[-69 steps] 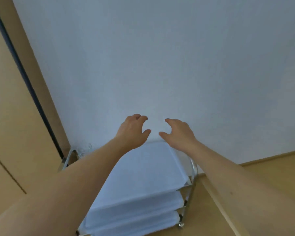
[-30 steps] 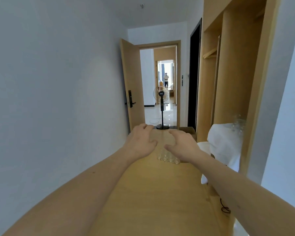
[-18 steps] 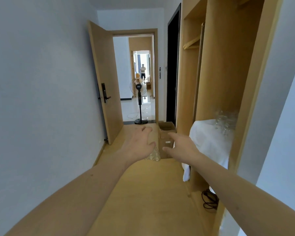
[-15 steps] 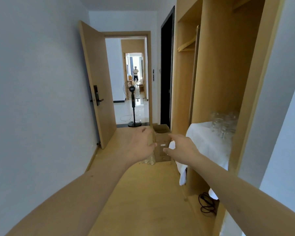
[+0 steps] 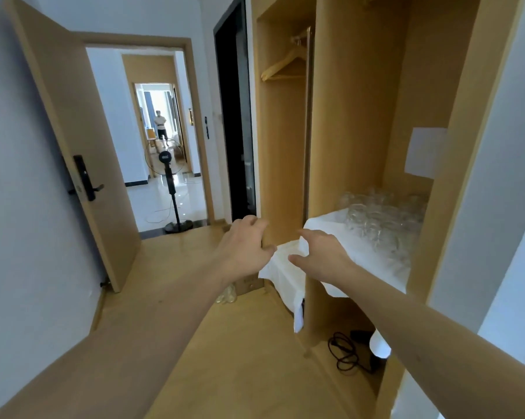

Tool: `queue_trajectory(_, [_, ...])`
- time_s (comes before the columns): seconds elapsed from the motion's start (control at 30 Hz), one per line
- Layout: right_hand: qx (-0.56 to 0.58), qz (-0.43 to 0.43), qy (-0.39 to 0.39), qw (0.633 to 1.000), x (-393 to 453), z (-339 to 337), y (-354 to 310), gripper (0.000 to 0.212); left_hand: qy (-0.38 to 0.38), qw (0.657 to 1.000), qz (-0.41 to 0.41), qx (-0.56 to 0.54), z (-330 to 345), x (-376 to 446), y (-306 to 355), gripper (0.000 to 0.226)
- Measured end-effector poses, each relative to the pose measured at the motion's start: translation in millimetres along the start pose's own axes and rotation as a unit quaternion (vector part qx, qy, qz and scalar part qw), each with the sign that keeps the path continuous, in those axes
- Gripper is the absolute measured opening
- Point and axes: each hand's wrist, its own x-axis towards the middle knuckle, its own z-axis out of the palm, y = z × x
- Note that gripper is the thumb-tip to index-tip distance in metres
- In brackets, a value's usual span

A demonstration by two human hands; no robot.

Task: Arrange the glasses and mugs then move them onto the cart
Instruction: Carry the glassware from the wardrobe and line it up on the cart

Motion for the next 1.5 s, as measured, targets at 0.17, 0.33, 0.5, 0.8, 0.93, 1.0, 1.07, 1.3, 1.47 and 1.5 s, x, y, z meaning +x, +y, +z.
queue_trajectory(0.17, [-0.043,0.047,0.0,0.998,35,14,22,0.071,-0.025,0.999,0.027,-0.032,30,40,-16,0.056])
queue_trajectory(0.33, [-0.056,0.081,0.003,0.995,79,21,52,0.072,-0.054,0.996,0.065,-0.03,57,93,-15,0.058])
queue_trajectory(0.5, [-0.045,0.112,0.018,0.993,132,21,93,0.073,-0.071,0.992,0.106,-0.015,83,164,-3,0.058])
queue_trajectory(0.8, [-0.01,0.15,0.051,0.987,226,-7,167,0.07,-0.081,0.984,0.161,0.004,127,293,26,0.053])
queue_trajectory(0.93, [0.004,0.168,0.064,0.984,256,-8,200,0.071,-0.095,0.979,0.18,-0.012,151,336,39,0.055])
queue_trajectory(1.0, [0.009,0.185,0.063,0.981,267,-6,213,0.07,-0.111,0.974,0.195,-0.011,164,353,46,0.057])
queue_trajectory(1.07, [0.005,0.204,0.052,0.978,278,-4,226,0.065,-0.118,0.97,0.211,-0.009,178,371,52,0.055])
queue_trajectory(1.3, [0.019,0.257,0.092,0.962,318,-5,269,0.076,-0.132,0.948,0.286,-0.038,228,441,71,0.056])
queue_trajectory(1.47, [-0.005,0.309,0.106,0.945,345,-14,289,0.063,-0.137,0.926,0.351,-0.032,258,504,84,0.058])
queue_trajectory(1.5, [-0.006,0.323,0.109,0.94,351,-17,294,0.062,-0.141,0.921,0.361,-0.033,263,517,87,0.058])
